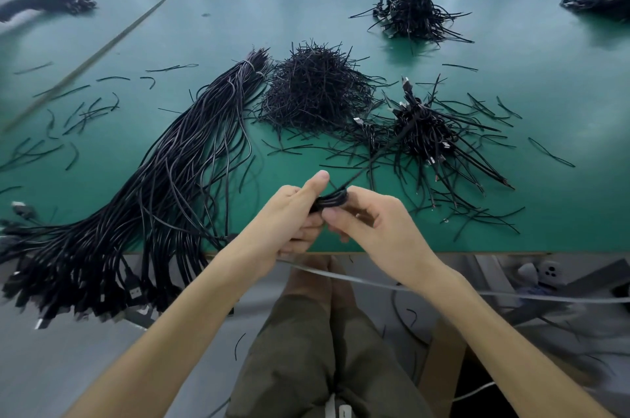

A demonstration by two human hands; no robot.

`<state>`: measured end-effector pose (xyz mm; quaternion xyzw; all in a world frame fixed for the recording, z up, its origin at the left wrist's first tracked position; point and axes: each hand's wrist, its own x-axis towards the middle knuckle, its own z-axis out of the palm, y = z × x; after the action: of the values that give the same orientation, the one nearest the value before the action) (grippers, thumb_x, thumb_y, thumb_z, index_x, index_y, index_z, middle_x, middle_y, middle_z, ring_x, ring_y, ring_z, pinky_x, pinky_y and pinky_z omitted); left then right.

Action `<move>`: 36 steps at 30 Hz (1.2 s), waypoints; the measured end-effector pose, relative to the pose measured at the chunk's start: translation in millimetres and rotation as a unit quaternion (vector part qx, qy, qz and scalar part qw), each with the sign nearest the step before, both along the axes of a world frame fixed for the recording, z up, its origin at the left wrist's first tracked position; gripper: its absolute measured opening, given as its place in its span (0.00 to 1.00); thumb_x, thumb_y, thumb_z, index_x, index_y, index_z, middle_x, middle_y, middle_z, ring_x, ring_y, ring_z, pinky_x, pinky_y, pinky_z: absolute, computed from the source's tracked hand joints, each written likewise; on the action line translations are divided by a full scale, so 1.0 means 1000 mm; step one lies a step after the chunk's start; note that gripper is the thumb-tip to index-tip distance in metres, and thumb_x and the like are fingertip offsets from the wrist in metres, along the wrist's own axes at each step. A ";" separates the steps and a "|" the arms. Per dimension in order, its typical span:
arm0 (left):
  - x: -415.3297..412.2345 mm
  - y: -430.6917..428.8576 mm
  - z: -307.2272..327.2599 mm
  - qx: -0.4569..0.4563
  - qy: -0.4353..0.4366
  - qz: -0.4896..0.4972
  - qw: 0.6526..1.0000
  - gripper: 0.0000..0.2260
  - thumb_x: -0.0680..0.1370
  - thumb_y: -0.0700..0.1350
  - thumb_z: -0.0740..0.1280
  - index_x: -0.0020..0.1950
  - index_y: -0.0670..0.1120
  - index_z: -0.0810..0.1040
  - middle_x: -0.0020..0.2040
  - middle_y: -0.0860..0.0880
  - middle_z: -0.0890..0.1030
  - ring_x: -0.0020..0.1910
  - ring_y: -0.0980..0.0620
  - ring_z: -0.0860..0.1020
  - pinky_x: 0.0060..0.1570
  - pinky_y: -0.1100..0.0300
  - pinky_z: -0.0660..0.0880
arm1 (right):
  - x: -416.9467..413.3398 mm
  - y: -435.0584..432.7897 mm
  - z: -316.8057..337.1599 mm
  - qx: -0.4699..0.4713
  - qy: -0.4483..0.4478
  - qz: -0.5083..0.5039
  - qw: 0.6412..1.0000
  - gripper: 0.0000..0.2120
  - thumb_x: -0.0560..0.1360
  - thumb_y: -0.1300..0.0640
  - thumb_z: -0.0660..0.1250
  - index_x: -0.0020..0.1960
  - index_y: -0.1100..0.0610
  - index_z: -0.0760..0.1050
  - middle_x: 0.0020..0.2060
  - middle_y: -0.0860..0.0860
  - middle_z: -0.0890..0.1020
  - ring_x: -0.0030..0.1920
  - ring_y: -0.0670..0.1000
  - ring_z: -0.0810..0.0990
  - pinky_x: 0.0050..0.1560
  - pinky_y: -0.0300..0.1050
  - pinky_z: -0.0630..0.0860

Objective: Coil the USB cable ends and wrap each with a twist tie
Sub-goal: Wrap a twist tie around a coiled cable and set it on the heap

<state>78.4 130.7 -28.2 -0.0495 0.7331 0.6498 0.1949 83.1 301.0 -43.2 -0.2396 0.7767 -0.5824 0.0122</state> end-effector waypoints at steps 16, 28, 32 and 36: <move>0.002 -0.022 0.022 -0.090 0.201 -0.123 0.968 0.12 0.85 0.41 0.61 0.67 0.44 0.78 0.48 0.46 0.85 0.34 0.45 0.82 0.35 0.51 0.77 | -0.002 -0.003 -0.002 0.015 0.018 -0.122 0.992 0.08 0.82 0.57 0.66 0.47 0.56 0.81 0.37 0.50 0.79 0.38 0.50 0.75 0.39 0.44 0.70; 0.013 -0.040 0.025 -0.197 0.325 -0.180 0.907 0.34 0.80 0.38 0.70 0.81 0.58 0.61 0.54 0.59 0.84 0.50 0.55 0.84 0.57 0.65 0.75 | -0.012 -0.011 0.010 -0.021 0.028 -0.101 0.994 0.14 0.83 0.55 0.65 0.39 0.53 0.75 0.33 0.43 0.74 0.34 0.47 0.71 0.38 0.45 0.68; 0.004 -0.030 0.029 -0.243 0.437 -0.114 0.858 0.19 0.81 0.41 0.65 0.71 0.53 0.77 0.43 0.58 0.81 0.43 0.58 0.77 0.47 0.66 0.73 | -0.012 -0.012 0.011 -0.052 0.018 -0.066 0.996 0.13 0.83 0.55 0.63 0.40 0.52 0.75 0.33 0.41 0.75 0.34 0.42 0.71 0.39 0.36 0.66; -0.009 -0.028 0.029 -0.309 0.511 -0.095 0.796 0.18 0.82 0.51 0.65 0.71 0.53 0.78 0.61 0.47 0.74 0.59 0.49 0.72 0.60 0.54 0.72 | -0.013 -0.010 0.009 -0.063 0.020 -0.051 0.996 0.12 0.82 0.59 0.64 0.41 0.50 0.75 0.37 0.42 0.75 0.37 0.43 0.72 0.41 0.36 0.68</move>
<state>69.2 102.8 0.6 0.3022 0.8889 0.2976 -0.1732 69.9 291.1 -34.5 -0.2116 0.7495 -0.6254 -0.0487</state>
